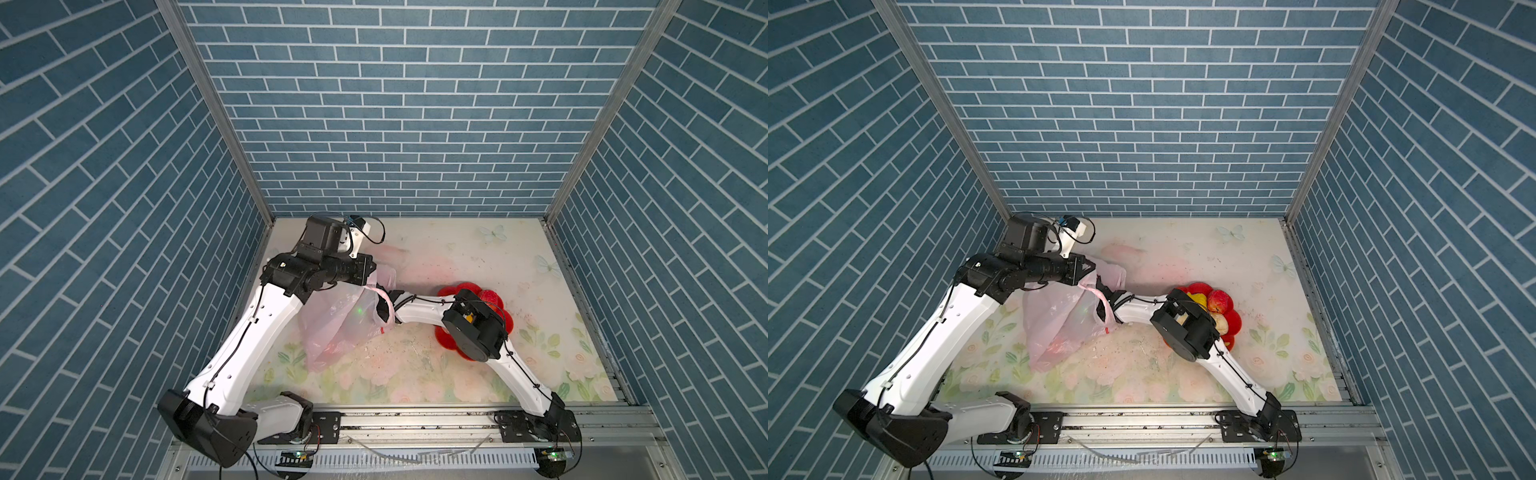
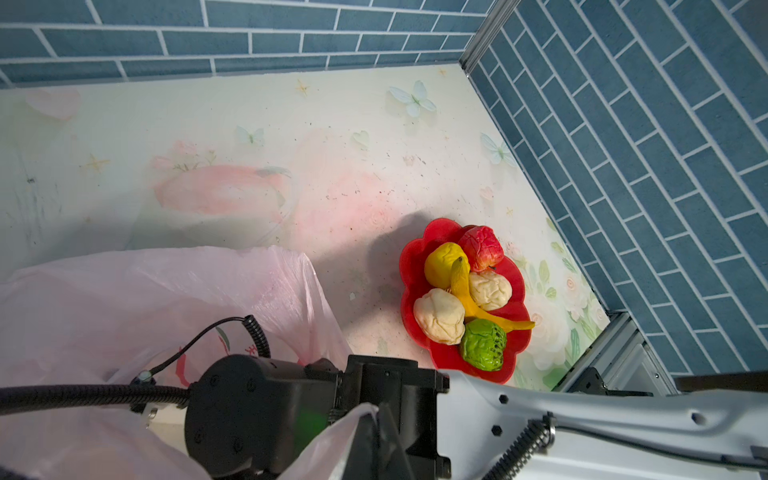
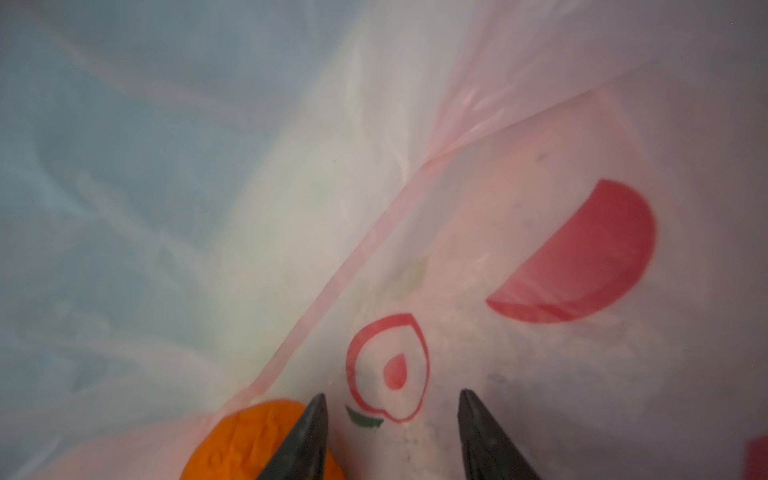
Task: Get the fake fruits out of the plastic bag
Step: 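Close the right gripper on the orange fruit inside the bag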
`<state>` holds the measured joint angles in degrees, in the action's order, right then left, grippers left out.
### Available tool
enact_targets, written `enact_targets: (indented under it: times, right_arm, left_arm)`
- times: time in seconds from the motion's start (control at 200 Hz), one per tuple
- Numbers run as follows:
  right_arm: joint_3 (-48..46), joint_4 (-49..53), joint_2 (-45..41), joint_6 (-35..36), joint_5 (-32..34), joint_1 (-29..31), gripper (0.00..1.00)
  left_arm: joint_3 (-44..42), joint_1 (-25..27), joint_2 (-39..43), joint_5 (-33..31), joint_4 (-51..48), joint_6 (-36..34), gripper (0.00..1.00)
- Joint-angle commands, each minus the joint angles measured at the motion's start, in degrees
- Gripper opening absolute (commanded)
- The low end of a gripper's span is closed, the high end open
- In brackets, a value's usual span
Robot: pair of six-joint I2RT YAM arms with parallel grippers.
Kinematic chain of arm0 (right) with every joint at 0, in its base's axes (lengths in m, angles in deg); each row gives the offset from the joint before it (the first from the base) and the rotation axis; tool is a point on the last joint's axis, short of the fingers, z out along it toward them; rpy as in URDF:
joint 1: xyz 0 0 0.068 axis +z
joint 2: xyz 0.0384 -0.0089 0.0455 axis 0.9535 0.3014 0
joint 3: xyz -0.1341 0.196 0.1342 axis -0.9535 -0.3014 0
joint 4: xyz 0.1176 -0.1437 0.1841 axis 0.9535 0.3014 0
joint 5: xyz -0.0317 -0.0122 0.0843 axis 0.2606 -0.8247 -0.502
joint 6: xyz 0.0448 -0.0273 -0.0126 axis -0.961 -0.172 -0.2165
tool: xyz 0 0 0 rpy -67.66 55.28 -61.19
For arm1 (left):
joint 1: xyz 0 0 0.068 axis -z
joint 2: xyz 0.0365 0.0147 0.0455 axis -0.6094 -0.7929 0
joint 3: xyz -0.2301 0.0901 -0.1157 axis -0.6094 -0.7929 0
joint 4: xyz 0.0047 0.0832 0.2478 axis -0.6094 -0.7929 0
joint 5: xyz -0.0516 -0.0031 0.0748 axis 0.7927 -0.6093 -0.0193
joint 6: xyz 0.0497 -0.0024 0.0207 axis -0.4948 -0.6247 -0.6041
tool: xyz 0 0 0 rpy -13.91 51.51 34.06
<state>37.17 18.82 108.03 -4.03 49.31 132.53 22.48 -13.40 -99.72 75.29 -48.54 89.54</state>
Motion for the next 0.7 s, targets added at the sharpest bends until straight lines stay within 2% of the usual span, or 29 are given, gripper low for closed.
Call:
enact_targets:
  times: [0.0, 0.085, 0.18, 0.26, 0.33, 0.505, 0.695]
  right_arm:
    - [-3.0, -1.79, -4.44, -7.54, 12.13, -1.86, 0.48]
    - [-5.59, -3.59, -5.81, -13.39, 20.34, -2.78, 0.48]
    - [-9.56, -5.77, -7.7, -20.08, 27.84, -3.47, 0.43]
    - [-12.54, -4.97, -10.64, -19.45, 34.45, -2.89, 0.42]
    - [-14.97, -4.91, -12.53, -18.44, 37.29, -2.69, 0.43]
    - [-19.01, -4.19, -17.23, -15.53, 37.71, -1.75, 0.43]
    - [-21.97, -0.06, -21.43, -8.25, 30.3, 0.23, 0.52]
  left_arm:
    - [4.82, -0.21, -3.14, 1.13, 0.86, -2.69, 0.0]
    - [8.15, -0.38, -5.91, 2.87, 0.98, -2.91, 0.0]
    - [10.66, -0.41, -8.04, 4.43, 0.53, -3.11, 0.0]
    - [10.37, -0.4, -8.25, 3.94, -0.86, -3.81, 0.01]
    - [8.41, -0.63, -7.2, 2.46, -2.1, -4.3, 0.03]
    - [0.67, -2.37, -1.28, -1.98, -5.16, -3.63, 0.04]
    - [-8.11, -3.99, 7.82, -6.3, -10.72, -1.42, 0.05]
